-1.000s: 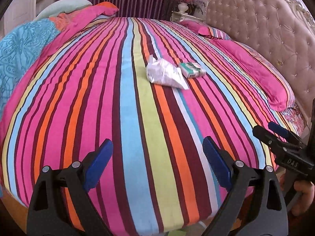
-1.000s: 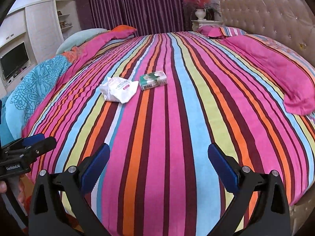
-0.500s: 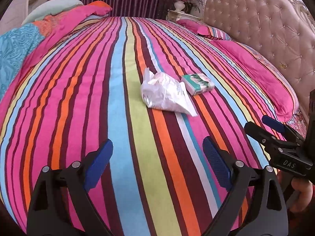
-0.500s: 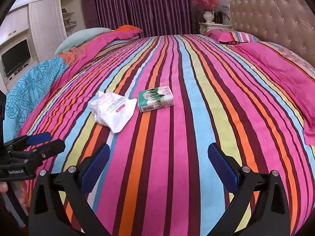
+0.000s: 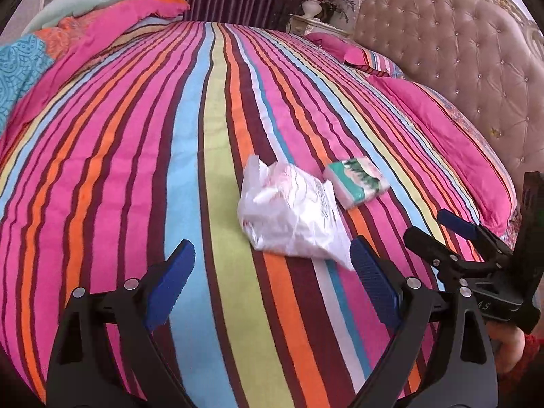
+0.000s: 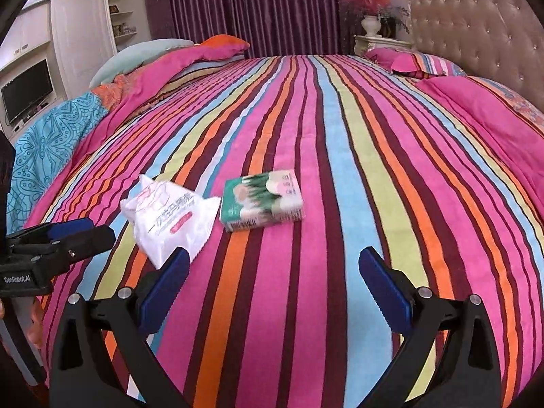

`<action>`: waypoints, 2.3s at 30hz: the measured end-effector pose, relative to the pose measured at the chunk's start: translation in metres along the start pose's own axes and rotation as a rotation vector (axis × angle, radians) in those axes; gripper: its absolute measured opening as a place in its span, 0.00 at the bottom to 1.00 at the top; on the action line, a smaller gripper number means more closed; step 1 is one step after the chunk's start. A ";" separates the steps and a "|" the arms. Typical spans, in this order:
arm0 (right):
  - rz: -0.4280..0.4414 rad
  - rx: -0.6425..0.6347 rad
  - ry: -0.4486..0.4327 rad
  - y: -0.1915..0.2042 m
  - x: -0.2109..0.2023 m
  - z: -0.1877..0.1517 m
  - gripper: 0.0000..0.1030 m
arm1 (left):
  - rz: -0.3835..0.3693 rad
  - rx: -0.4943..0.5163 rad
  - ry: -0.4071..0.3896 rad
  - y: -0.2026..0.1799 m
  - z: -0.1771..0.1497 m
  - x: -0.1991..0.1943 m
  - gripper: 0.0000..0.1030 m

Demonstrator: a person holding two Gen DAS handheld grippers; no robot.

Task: Collect trash
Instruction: 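Move both tools back toward the plastic bag and small box on the bed, then grasp the white plastic bag with the left tool while the right tool grasps the green-white tissue box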

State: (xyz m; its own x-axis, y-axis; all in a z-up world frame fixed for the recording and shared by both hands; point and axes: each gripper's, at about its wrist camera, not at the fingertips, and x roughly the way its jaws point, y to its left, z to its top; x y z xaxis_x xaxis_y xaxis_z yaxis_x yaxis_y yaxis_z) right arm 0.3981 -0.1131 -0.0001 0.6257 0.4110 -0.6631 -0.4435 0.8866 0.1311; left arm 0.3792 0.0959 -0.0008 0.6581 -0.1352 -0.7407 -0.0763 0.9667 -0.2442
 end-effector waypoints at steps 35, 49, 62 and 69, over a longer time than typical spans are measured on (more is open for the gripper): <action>0.013 -0.024 0.141 -0.001 0.081 0.039 0.92 | -0.033 0.052 0.051 0.001 0.029 0.069 0.86; -0.065 -0.059 0.137 0.003 0.069 0.031 0.79 | -0.040 0.041 0.015 -0.003 0.018 0.050 0.57; -0.044 0.012 0.127 0.004 0.002 -0.002 0.79 | -0.034 0.032 -0.008 -0.014 -0.014 -0.007 0.57; -0.039 0.024 0.127 0.008 -0.034 -0.028 0.79 | -0.011 0.030 -0.003 -0.014 -0.047 -0.044 0.57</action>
State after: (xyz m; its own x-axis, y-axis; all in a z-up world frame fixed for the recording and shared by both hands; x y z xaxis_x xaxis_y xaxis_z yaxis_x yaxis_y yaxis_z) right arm 0.3555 -0.1258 0.0027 0.5553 0.3473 -0.7557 -0.4040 0.9069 0.1199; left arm 0.3159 0.0778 0.0057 0.6608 -0.1451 -0.7364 -0.0468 0.9713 -0.2334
